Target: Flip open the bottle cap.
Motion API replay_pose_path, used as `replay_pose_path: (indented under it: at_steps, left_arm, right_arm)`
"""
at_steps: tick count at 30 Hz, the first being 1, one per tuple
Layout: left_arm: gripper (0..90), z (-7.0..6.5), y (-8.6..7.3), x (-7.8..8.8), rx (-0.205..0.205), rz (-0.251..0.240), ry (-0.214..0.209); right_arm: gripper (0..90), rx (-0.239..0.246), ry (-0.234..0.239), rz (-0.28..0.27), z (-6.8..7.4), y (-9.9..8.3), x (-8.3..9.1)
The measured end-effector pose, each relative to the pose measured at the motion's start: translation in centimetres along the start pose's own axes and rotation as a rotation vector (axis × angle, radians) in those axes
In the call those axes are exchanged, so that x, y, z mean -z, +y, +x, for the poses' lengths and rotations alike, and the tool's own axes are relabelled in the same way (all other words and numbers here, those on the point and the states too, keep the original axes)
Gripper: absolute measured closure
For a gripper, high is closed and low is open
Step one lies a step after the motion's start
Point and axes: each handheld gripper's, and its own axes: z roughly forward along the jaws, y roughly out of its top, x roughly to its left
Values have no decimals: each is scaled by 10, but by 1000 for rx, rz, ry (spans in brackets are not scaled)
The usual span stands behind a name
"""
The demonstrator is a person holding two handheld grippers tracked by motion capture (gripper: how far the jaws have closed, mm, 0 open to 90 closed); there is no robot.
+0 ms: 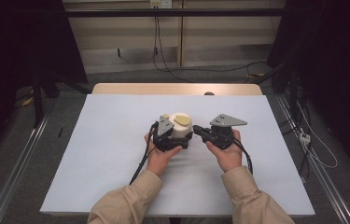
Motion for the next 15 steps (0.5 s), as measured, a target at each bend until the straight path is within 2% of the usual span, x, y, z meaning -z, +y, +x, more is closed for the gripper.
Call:
replay_pose_path:
  at_steps: [15]
  left_arm:
    - [51,0,0,0,-4,2,2]
  right_arm:
    - [900,9,-2,13,0,5,-7]
